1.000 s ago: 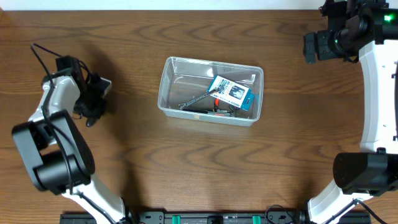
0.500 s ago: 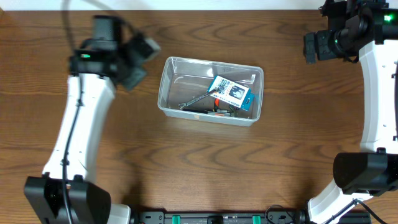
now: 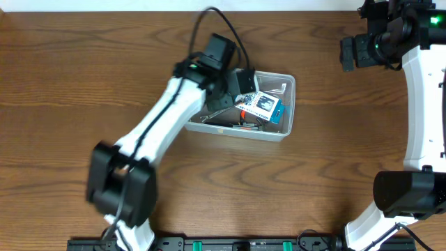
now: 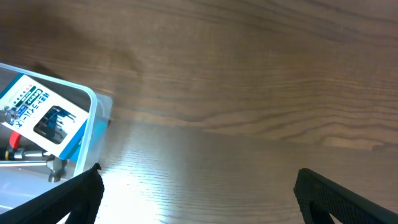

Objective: Pack container
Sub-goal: 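Carry the screwdriver with the left gripper over the container, then lower the screwdriver into the container and open the left gripper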

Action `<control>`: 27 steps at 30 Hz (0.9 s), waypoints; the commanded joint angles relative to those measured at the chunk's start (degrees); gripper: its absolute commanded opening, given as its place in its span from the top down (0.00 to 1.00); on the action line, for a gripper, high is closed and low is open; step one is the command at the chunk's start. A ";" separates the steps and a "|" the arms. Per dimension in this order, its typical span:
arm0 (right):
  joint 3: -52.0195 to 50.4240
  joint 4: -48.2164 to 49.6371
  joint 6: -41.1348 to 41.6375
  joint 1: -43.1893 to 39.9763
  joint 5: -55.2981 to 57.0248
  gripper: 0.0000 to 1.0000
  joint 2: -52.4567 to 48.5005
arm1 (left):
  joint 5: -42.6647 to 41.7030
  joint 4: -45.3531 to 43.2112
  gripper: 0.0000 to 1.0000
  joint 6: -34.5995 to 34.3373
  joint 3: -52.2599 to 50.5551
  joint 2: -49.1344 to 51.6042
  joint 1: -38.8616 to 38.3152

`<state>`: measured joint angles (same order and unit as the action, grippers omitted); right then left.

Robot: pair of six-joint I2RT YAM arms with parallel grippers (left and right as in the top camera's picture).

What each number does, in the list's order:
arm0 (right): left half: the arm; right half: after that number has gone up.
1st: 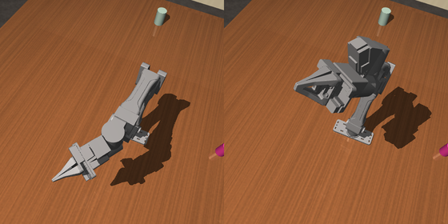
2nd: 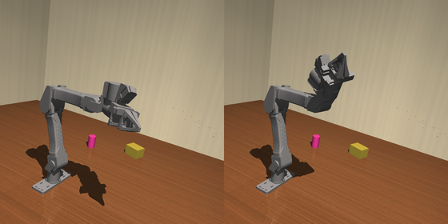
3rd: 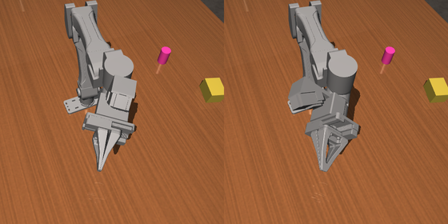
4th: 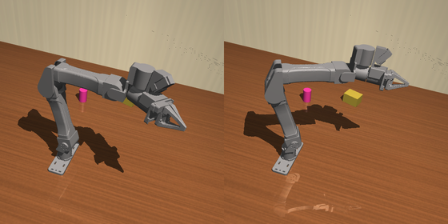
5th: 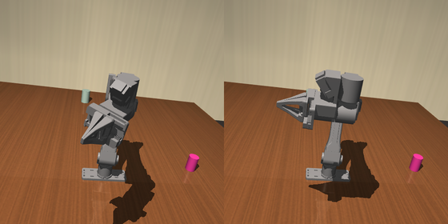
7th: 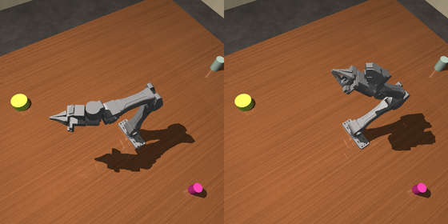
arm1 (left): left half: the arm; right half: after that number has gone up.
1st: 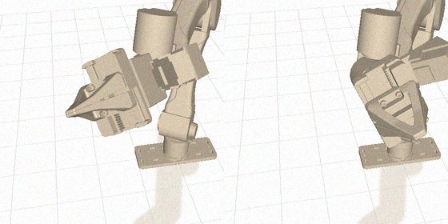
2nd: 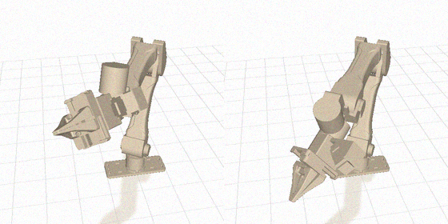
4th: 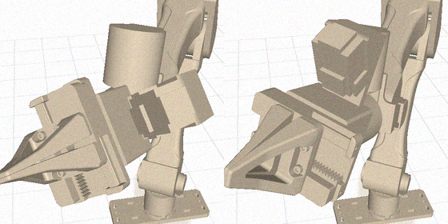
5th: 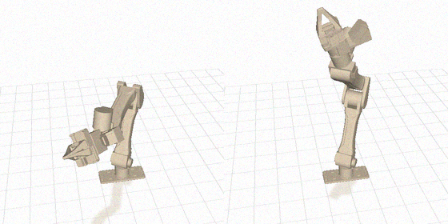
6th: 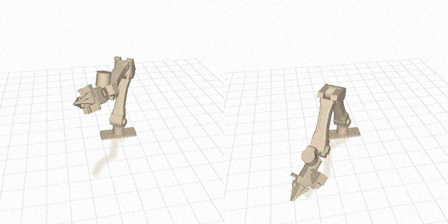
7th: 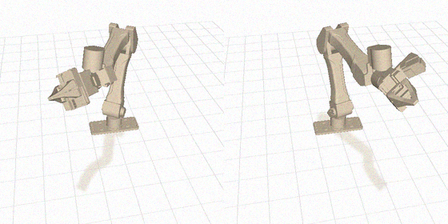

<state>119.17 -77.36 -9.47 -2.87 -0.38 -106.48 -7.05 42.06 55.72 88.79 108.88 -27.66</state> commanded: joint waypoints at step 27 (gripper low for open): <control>-0.04 1.92 -0.46 -0.31 0.35 0.01 -0.70 | 4.09 2.62 0.02 -12.13 0.33 -1.68 3.37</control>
<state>119.17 -76.95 -9.47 -2.87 -0.36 -106.48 -4.14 44.60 47.94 88.66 114.04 -26.28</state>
